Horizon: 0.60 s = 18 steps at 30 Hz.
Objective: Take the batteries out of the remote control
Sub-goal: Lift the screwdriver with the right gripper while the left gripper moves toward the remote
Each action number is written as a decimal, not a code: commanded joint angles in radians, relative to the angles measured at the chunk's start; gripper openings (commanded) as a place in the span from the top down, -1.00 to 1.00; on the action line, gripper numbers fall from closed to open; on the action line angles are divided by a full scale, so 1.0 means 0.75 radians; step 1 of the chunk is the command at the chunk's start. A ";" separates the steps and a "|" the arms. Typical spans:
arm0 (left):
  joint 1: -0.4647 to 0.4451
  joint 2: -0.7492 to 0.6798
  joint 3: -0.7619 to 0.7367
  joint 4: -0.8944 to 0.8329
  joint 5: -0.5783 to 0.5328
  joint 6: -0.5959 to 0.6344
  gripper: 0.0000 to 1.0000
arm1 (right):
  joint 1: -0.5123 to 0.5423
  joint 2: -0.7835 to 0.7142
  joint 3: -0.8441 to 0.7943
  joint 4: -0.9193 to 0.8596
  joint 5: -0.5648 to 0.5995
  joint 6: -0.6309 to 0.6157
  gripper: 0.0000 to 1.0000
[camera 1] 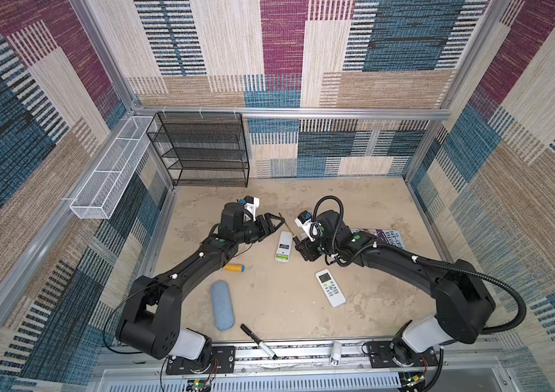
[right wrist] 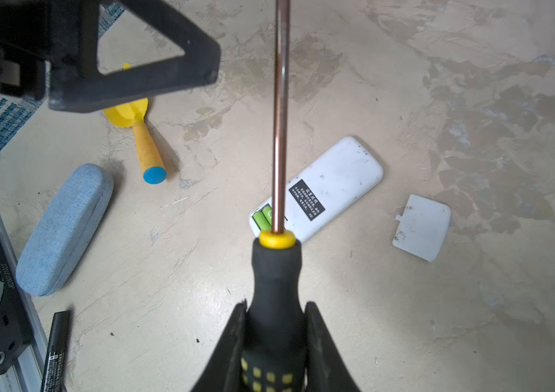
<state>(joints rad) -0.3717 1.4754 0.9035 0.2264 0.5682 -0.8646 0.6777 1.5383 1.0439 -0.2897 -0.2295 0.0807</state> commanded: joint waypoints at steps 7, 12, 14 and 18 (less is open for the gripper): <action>-0.014 0.076 0.027 0.125 -0.021 -0.059 0.02 | 0.019 0.002 0.030 0.063 -0.066 -0.013 1.00; -0.016 0.122 0.033 0.172 -0.002 -0.090 0.31 | 0.022 0.002 0.032 0.063 -0.078 -0.018 1.00; -0.016 0.133 0.034 0.188 0.002 -0.099 0.40 | 0.023 0.002 0.034 0.061 -0.079 -0.022 1.00; -0.016 0.145 0.033 0.205 0.003 -0.110 0.64 | 0.023 0.006 0.042 0.053 -0.054 -0.034 1.00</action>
<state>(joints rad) -0.3843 1.5799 0.9215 0.3313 0.5575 -0.9237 0.6941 1.5410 1.0634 -0.2832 -0.2760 0.0742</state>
